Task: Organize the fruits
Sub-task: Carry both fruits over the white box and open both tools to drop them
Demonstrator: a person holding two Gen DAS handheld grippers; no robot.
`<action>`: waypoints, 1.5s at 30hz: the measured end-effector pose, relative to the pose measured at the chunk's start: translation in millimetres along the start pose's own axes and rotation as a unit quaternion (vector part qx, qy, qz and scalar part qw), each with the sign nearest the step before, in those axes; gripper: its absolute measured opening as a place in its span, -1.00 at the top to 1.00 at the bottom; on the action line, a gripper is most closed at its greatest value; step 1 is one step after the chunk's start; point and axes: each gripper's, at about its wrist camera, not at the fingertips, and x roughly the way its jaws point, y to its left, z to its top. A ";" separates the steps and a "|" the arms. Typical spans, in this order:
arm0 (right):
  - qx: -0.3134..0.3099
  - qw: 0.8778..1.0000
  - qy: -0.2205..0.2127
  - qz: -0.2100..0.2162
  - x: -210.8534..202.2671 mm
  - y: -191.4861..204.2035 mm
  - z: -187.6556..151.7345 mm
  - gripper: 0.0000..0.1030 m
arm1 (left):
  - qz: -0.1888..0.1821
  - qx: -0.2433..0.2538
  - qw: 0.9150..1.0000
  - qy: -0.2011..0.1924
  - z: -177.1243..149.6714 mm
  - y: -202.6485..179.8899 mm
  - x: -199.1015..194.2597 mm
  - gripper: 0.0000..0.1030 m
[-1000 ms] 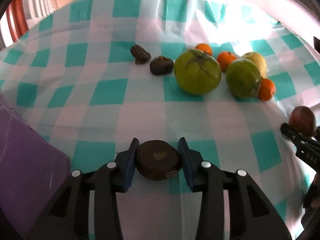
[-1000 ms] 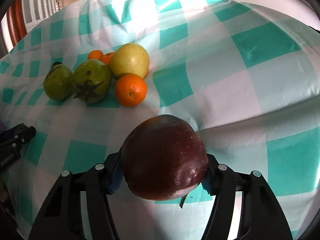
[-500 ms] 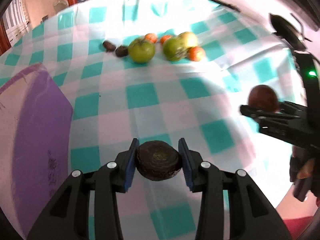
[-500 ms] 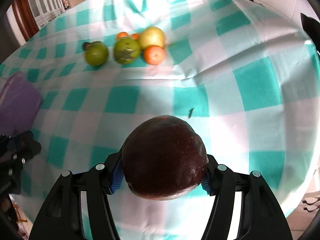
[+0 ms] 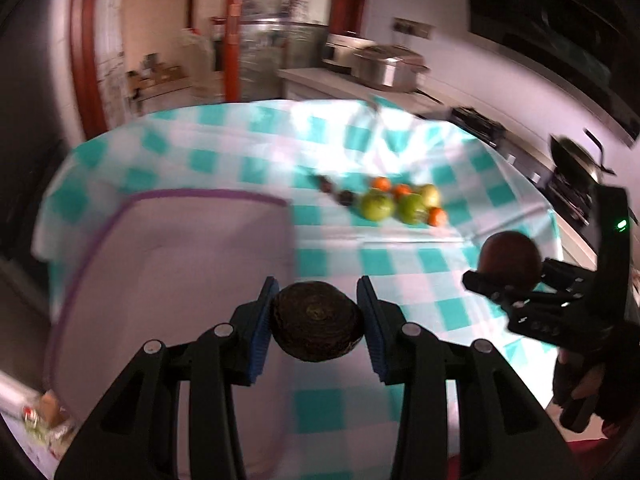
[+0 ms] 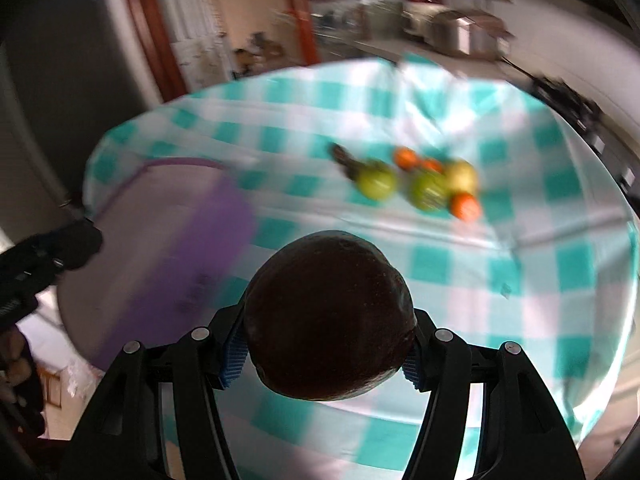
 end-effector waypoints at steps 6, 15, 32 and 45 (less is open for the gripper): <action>-0.080 0.995 0.003 0.053 4.7 82.1 25.7 -0.18 | 0.053 -0.043 0.998 0.001 -13.3 65.6 -25.5 0.21; -0.162 0.980 0.057 0.097 46.5 174.4 51.4 -0.18 | 0.099 -0.113 0.988 0.038 -36.3 132.0 -21.5 0.21; -0.298 0.929 0.204 0.086 161.5 209.3 16.4 -0.18 | 0.154 -0.143 0.966 0.149 -77.0 161.1 54.5 0.19; -0.369 0.909 0.190 0.038 178.5 205.3 19.9 -0.32 | 0.207 -0.144 0.951 0.179 -75.2 162.2 86.4 -0.11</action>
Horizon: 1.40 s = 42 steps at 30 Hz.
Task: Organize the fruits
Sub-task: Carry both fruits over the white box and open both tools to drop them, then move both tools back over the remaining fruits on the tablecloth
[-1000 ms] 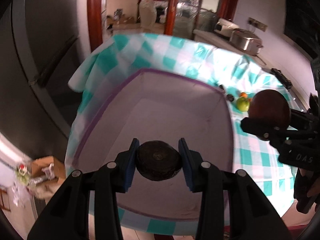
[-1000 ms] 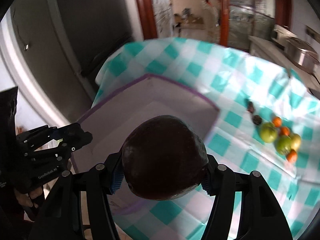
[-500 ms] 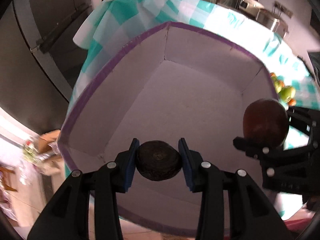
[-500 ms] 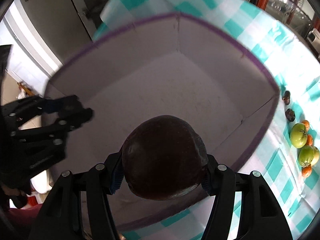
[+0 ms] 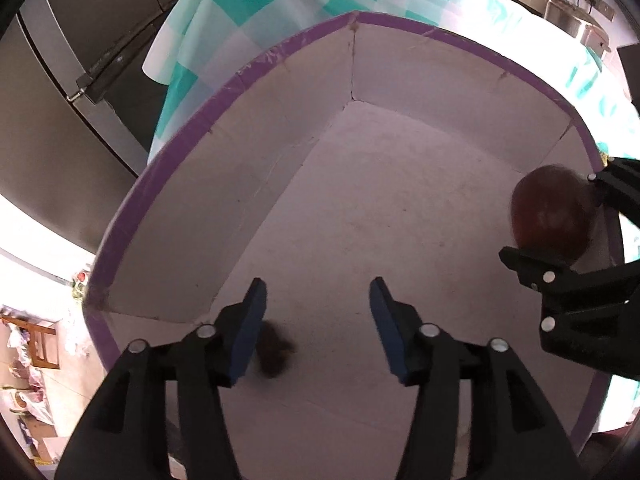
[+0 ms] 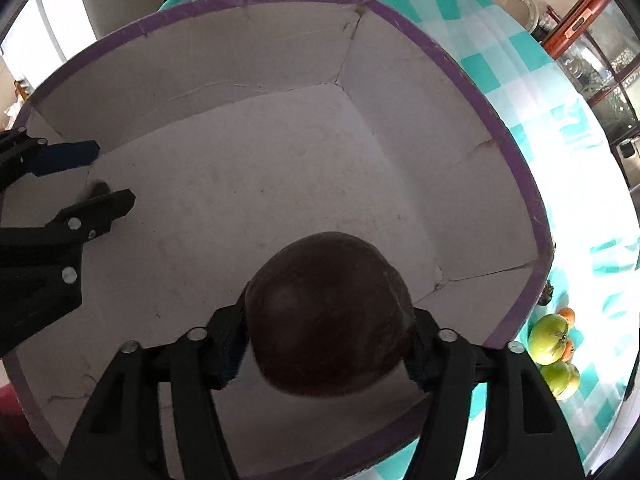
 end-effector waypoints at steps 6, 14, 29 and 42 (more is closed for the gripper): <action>0.023 1.000 -0.017 -0.008 -9.4 3.2 -10.0 -0.66 | 0.000 0.036 0.999 -0.002 -1.8 -8.0 -5.1 -0.54; 0.133 0.985 -0.104 0.018 -69.7 -14.0 -38.7 -0.66 | -0.010 0.063 0.997 -0.037 -9.2 -8.2 -35.4 -0.74; 0.479 0.862 -0.163 -0.028 -100.6 -109.7 -221.2 -0.66 | -0.143 0.125 0.957 -0.219 -3.0 -79.2 -143.3 -0.97; 0.516 0.849 -0.069 -0.095 -59.0 -171.8 -304.9 -0.66 | -0.233 0.274 0.923 -0.136 -26.6 -231.9 -105.1 -0.97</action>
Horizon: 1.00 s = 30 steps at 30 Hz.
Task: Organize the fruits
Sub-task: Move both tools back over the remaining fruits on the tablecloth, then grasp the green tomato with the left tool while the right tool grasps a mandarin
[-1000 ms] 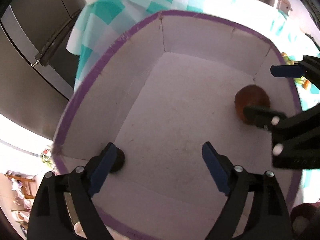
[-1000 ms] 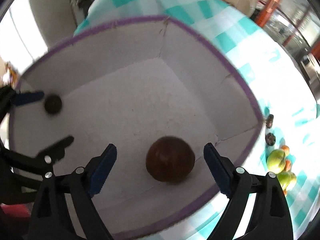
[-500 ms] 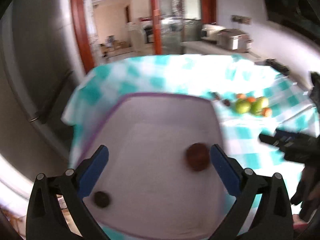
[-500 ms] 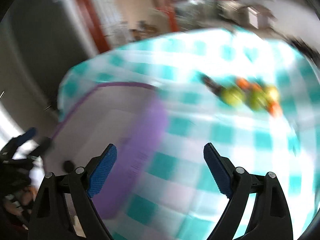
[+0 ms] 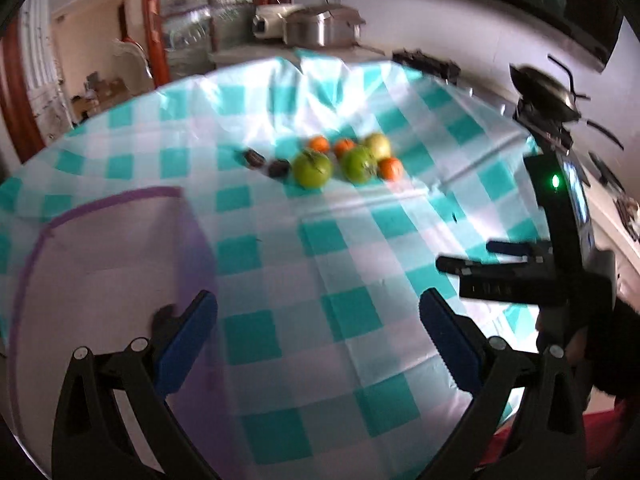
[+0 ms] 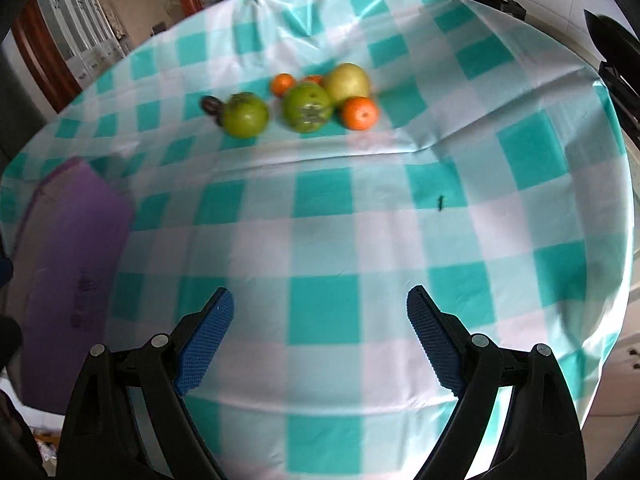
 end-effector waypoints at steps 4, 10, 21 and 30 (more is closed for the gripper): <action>-0.033 0.999 0.014 -0.014 31.1 -10.7 25.1 -0.57 | 0.004 -0.005 0.999 0.038 4.4 -3.0 38.3 -0.97; -0.062 0.998 0.022 -0.019 80.0 -22.9 67.9 -0.35 | 0.028 -0.044 0.993 0.109 3.5 5.7 97.0 -0.97; -0.108 0.994 -0.031 0.003 134.8 -35.6 128.5 -0.17 | 0.065 -0.080 0.983 0.150 17.5 16.2 172.7 -0.97; -0.141 0.988 -0.058 0.024 134.3 -43.4 141.3 0.22 | 0.079 -0.060 0.990 0.100 83.3 17.0 242.4 -0.97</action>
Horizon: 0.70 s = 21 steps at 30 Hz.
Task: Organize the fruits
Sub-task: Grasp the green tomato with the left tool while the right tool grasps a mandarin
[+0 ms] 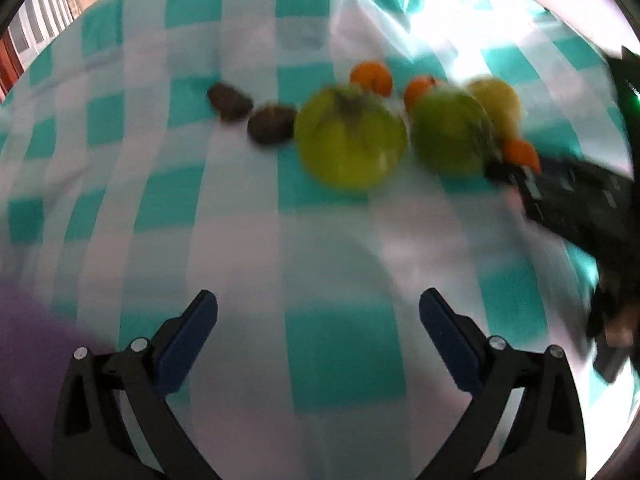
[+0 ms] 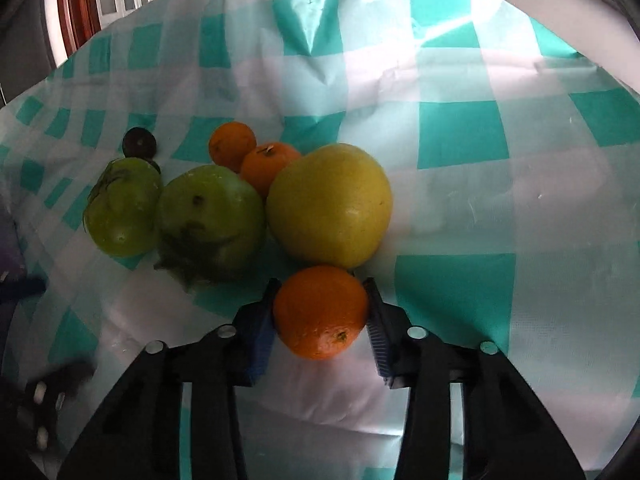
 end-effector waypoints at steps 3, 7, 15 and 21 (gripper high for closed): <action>0.000 1.000 -0.005 0.003 -4.6 -4.5 -8.3 0.22 | 0.002 -0.004 1.000 -0.021 25.9 1.0 13.3 -0.97; 0.011 1.000 -0.004 0.014 -8.6 -11.6 -14.7 0.22 | 0.002 0.008 0.999 -0.040 51.3 -3.6 28.9 -0.97; 0.007 1.000 -0.001 0.012 -0.4 -3.9 -13.3 0.21 | -0.025 0.029 0.998 -0.057 65.7 -3.4 43.4 -0.52; 0.006 1.000 -0.001 0.010 0.5 -2.1 -12.7 0.21 | -0.046 0.044 0.996 -0.061 64.0 -6.1 41.2 -0.25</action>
